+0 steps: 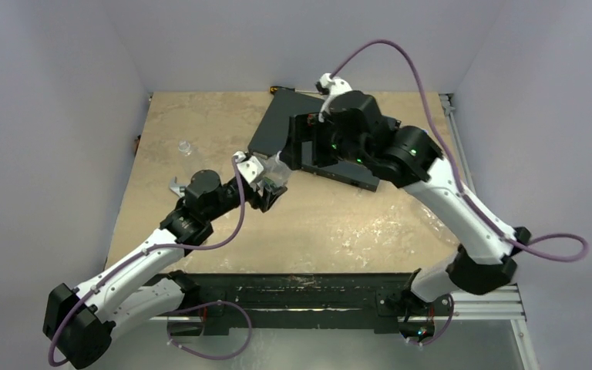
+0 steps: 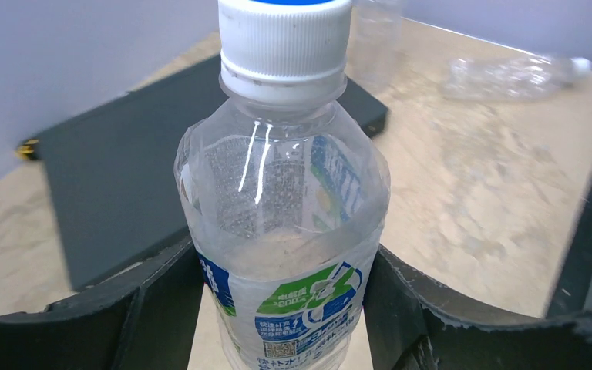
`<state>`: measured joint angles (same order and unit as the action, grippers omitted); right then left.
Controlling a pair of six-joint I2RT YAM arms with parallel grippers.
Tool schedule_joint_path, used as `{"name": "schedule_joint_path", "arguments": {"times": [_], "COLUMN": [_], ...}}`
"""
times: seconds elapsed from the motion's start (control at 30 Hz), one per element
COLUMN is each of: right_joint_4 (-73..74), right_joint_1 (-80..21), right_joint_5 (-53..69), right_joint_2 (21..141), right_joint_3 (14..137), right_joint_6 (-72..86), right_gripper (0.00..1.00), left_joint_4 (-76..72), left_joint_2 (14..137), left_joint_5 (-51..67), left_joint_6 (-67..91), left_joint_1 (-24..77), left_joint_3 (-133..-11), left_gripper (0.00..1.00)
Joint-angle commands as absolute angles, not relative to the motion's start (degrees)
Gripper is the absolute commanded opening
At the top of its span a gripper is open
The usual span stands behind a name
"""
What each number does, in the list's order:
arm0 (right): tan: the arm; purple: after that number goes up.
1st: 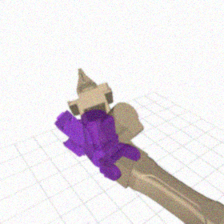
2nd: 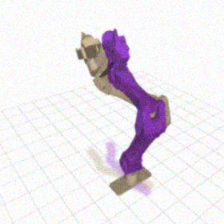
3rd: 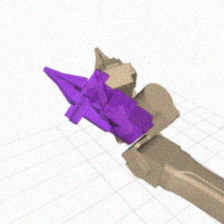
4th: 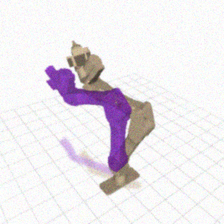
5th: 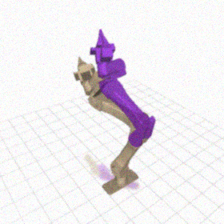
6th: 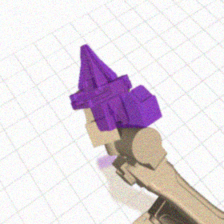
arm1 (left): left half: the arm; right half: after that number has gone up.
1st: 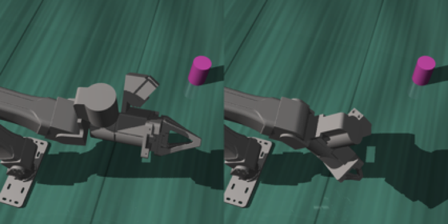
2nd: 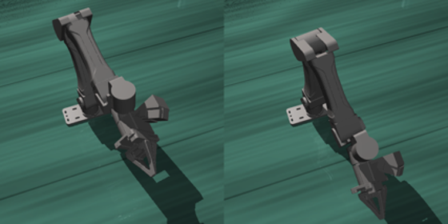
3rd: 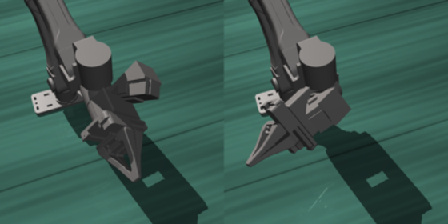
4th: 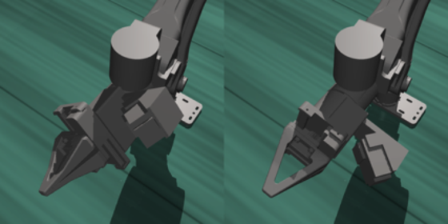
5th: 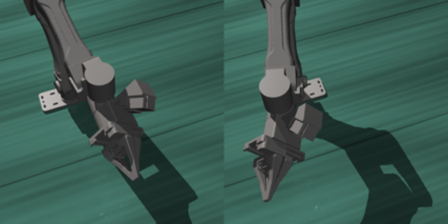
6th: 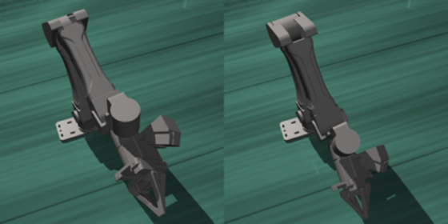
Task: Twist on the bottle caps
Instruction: Screw the bottle cap onto the plastic bottle.
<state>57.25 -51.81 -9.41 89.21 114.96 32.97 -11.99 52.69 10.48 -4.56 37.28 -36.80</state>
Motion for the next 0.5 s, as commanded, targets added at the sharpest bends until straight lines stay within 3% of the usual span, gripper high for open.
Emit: {"name": "schedule_joint_path", "arguments": {"times": [0.0, 0.17, 0.47], "right_joint_4": [51.8, 53.0, 55.7], "right_joint_1": [-52.1, -53.4, -57.5], "right_joint_5": [-4.6, 7.5, 11.4], "right_joint_2": [77.3, 72.3, 73.4], "right_joint_3": [106.2, 98.8, 97.4], "right_joint_6": [22.0, 12.7, 7.4], "right_gripper": [0.98, 0.85, 0.67], "left_joint_4": [-4.0, -3.2, 1.8], "left_joint_2": [51.2, 51.3, 54.4], "left_joint_5": [34.8, 52.8, 62.0], "left_joint_6": [-1.7, 1.0, 1.9], "left_joint_1": [35.6, 35.3, 35.3], "left_joint_3": [-38.9, -39.9, -41.7], "left_gripper": [0.00, 0.00, 0.00]}}
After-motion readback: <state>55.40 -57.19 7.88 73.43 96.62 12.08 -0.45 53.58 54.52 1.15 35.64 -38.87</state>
